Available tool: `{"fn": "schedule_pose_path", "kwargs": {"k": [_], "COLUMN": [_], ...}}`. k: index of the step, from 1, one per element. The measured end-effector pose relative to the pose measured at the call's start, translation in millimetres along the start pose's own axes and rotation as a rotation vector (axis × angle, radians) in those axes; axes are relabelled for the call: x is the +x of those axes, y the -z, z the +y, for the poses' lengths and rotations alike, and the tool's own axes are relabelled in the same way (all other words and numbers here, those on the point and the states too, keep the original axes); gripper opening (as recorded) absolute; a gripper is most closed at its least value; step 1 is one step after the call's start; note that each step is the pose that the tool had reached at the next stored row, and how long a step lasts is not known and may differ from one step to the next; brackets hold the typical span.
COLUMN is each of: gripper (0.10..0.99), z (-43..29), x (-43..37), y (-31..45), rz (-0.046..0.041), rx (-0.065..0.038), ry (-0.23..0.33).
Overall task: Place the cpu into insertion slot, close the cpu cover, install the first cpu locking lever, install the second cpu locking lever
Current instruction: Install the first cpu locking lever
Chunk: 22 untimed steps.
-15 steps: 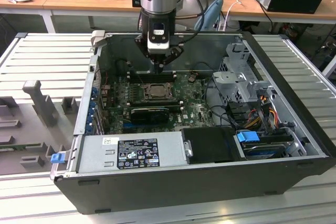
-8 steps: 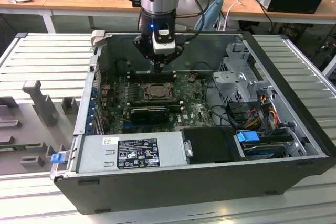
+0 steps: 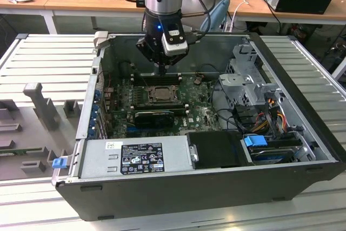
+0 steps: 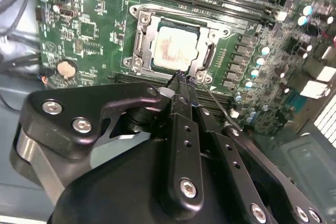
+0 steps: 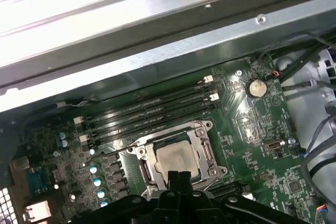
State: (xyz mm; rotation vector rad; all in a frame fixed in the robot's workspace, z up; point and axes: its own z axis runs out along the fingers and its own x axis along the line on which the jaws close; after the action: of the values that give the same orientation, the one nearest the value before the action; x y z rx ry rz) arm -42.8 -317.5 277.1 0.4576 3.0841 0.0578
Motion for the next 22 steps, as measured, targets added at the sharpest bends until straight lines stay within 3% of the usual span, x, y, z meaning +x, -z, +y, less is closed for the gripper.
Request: {"fn": "schedule_pose_path", "kwargs": {"k": [9,17,22], "gripper": [0.106,0.106,0.106], "z": [0.0,0.0,-1.9], "x": [0.0,0.0,6.0], "y": [0.0,0.0,0.3], "rz": [0.0044,0.0098,0.0102], "rx": [-0.002,-0.004,-0.005], "ry": [0.111,0.244,0.265]}}
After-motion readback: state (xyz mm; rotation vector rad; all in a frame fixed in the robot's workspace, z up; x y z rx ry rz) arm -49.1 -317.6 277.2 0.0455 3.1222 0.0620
